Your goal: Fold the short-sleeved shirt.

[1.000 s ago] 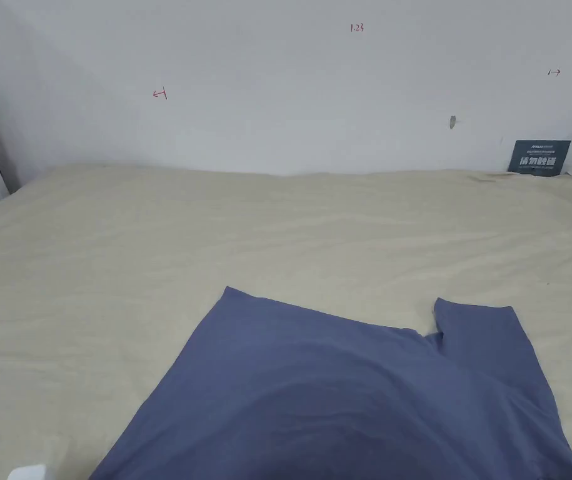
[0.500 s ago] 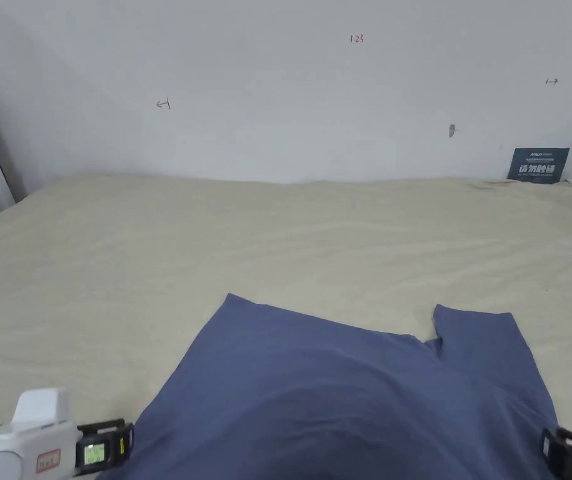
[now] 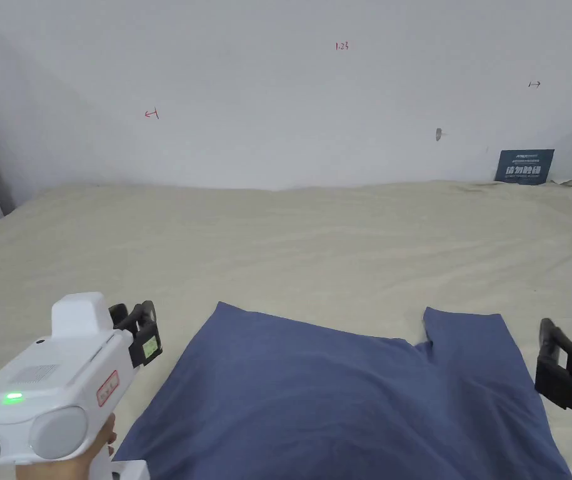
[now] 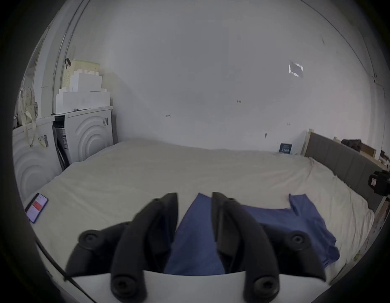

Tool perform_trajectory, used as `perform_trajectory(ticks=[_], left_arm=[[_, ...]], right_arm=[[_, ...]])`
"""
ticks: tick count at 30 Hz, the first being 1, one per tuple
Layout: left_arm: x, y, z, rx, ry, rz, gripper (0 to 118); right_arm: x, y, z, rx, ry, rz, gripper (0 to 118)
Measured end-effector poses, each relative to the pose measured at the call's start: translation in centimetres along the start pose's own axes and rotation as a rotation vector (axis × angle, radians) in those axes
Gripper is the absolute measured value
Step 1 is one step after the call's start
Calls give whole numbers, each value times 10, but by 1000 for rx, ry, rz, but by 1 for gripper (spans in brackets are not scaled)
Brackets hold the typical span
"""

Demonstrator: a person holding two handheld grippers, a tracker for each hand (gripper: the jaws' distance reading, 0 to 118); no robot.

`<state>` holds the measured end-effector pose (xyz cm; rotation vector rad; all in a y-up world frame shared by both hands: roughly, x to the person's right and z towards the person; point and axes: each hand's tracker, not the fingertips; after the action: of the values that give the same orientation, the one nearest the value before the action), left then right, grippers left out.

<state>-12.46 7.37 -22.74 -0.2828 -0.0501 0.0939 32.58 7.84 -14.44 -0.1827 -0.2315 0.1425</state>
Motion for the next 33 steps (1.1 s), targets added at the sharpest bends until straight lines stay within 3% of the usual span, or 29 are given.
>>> perform_trajectory(ticks=[2,4,10,18,29,33], left_arm=[[7,-4,1,38,-35,22,3],[15,-10,0,56,-34,30,0],[30,-32,-7,94,-34,-7,0],[33,-29,-47,-23,-67,-55,0],[26,8,-212,-300,-180,-70,0],[30,5,-283,-448,-185,-138,0]], right_arm=[[-6,-1,4,24,-6,13,10],[-9,-4,8,46,-17,8,1],[-16,-12,14,72,-42,-5,0],[-15,-14,-8,49,-44,-26,0],[-16,-16,-68,5,-64,-16,0],[-18,-22,-91,-18,-64,-13,0]])
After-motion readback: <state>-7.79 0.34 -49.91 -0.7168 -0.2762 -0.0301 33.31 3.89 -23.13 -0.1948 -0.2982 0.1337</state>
